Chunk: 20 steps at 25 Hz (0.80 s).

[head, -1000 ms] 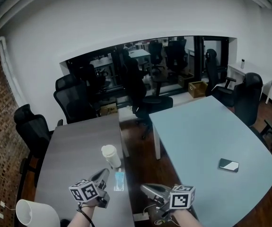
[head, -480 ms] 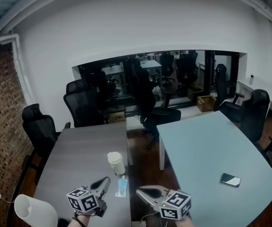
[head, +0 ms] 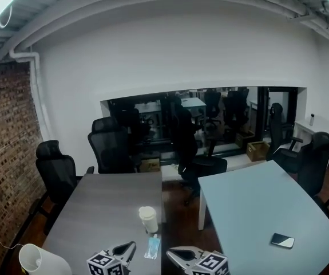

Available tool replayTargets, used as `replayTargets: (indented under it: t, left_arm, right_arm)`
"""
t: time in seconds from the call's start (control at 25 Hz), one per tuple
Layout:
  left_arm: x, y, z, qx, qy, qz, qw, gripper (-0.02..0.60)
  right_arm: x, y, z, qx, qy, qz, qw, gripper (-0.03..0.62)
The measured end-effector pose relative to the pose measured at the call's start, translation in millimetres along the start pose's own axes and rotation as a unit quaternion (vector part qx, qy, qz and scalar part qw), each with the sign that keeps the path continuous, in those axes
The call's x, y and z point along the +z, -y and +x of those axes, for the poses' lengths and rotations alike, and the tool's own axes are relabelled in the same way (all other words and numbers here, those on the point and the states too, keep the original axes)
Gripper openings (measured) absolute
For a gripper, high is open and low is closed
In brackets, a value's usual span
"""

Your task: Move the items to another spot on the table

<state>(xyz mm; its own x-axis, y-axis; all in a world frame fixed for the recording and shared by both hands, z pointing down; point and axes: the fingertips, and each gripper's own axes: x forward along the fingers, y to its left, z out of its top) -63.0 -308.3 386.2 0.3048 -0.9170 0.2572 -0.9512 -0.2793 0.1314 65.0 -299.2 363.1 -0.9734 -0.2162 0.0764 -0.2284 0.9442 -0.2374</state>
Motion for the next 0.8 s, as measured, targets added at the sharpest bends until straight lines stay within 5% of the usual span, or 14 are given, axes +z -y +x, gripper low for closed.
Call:
replayTargets:
  t: [0.28, 0.8]
  left_arm:
    - [2.7, 7.5, -12.5, 0.017, 0.018, 0.011, 0.9996, 0.002]
    - [-42.8, 14.4, -44.6, 0.047, -0.052, 0.040, 0.9968, 0.003]
  right_arm:
    - [-6.2, 4.1, -2.3, 0.002, 0.000, 0.000, 1.000, 0.009]
    - [-52.4, -19.8, 30.9, 0.046, -0.020, 0.069, 0.996, 0.009]
